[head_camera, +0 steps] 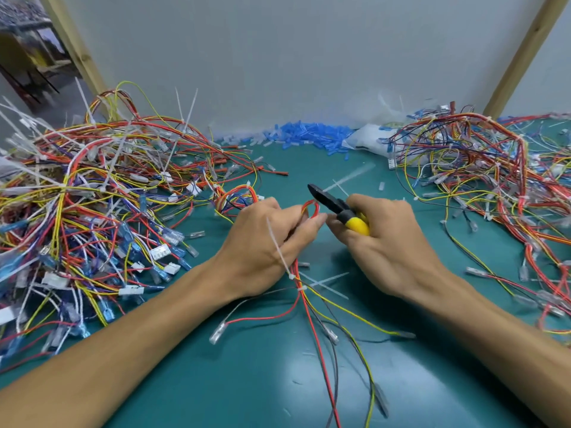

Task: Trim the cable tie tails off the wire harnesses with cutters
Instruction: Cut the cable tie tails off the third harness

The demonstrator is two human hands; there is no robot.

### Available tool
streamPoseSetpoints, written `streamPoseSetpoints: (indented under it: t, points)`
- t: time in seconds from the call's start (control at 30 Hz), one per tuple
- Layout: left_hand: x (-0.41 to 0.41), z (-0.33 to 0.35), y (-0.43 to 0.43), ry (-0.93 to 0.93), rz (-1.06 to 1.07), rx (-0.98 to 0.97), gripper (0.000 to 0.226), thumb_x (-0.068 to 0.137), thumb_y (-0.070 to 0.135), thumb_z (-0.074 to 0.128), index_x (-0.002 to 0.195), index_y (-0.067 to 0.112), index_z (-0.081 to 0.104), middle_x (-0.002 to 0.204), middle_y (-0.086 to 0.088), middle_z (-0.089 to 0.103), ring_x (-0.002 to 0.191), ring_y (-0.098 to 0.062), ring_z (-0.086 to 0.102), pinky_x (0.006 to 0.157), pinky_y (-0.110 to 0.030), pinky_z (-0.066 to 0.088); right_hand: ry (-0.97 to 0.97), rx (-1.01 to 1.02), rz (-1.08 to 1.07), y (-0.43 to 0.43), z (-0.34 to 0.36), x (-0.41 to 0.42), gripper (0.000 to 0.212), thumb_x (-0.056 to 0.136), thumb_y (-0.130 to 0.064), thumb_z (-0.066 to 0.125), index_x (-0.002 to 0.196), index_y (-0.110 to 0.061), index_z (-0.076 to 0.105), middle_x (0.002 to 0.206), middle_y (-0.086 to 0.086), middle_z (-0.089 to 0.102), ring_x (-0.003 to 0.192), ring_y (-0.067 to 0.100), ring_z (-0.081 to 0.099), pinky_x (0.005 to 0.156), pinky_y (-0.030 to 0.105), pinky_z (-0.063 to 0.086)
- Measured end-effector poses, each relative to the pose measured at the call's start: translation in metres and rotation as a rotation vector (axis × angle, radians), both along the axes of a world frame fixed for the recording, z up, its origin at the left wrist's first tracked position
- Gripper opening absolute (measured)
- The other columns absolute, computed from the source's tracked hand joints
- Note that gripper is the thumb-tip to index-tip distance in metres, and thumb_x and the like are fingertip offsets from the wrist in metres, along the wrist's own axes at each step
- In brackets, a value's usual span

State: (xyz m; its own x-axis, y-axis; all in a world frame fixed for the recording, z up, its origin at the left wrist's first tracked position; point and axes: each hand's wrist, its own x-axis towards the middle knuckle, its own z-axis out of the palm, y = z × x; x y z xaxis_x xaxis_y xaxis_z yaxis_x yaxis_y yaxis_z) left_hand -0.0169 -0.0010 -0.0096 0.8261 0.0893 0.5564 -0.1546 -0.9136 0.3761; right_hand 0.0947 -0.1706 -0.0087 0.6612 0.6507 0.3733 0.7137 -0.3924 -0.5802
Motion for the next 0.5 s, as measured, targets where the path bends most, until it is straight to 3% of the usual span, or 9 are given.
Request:
streamPoseSetpoints:
  t: [0.17, 0.3, 0.4, 0.5]
  points:
    - [-0.001, -0.002, -0.005, -0.026, 0.007, 0.055, 0.041, 0.108, 0.044, 0.042, 0.071, 0.028, 0.033, 0.053, 0.004, 0.036, 0.054, -0.032, 0.042, 0.058, -0.045, 0.041, -0.04, 0.002, 0.092, -0.004, 0.005, 0.007, 0.036, 0.094, -0.031, 0.067, 0.071, -0.024, 0.04, 0.061, -0.006, 0.044, 0.061, 0.015, 0.041, 0.057, 0.041, 0.037]
    - [-0.002, -0.002, -0.007, -0.06, 0.024, 0.074, 0.038, 0.107, 0.039, 0.045, 0.072, 0.027, 0.036, 0.056, 0.008, 0.033, 0.055, -0.034, 0.043, 0.057, -0.04, 0.033, -0.032, -0.035, 0.134, -0.006, 0.006, 0.01, 0.033, 0.094, -0.027, 0.067, 0.072, -0.02, 0.043, 0.059, -0.004, 0.043, 0.06, 0.018, 0.041, 0.055, 0.039, 0.036]
    - [-0.003, 0.0, -0.007, -0.078, 0.026, 0.138, 0.033, 0.106, 0.036, 0.046, 0.077, 0.021, 0.048, 0.062, 0.012, 0.031, 0.055, -0.036, 0.046, 0.062, -0.034, 0.02, -0.094, -0.077, 0.158, -0.009, 0.011, 0.011, 0.034, 0.095, -0.028, 0.065, 0.072, -0.022, 0.041, 0.059, -0.004, 0.045, 0.061, 0.022, 0.042, 0.055, 0.043, 0.04]
    - [-0.002, 0.001, -0.006, -0.099, 0.034, 0.203, 0.03, 0.105, 0.032, 0.046, 0.086, 0.013, 0.058, 0.059, 0.005, 0.041, 0.053, -0.036, 0.047, 0.063, -0.03, 0.014, -0.14, -0.119, 0.156, -0.012, 0.015, 0.011, 0.035, 0.097, -0.034, 0.063, 0.071, -0.021, 0.042, 0.058, -0.002, 0.045, 0.06, 0.029, 0.044, 0.054, 0.047, 0.042]
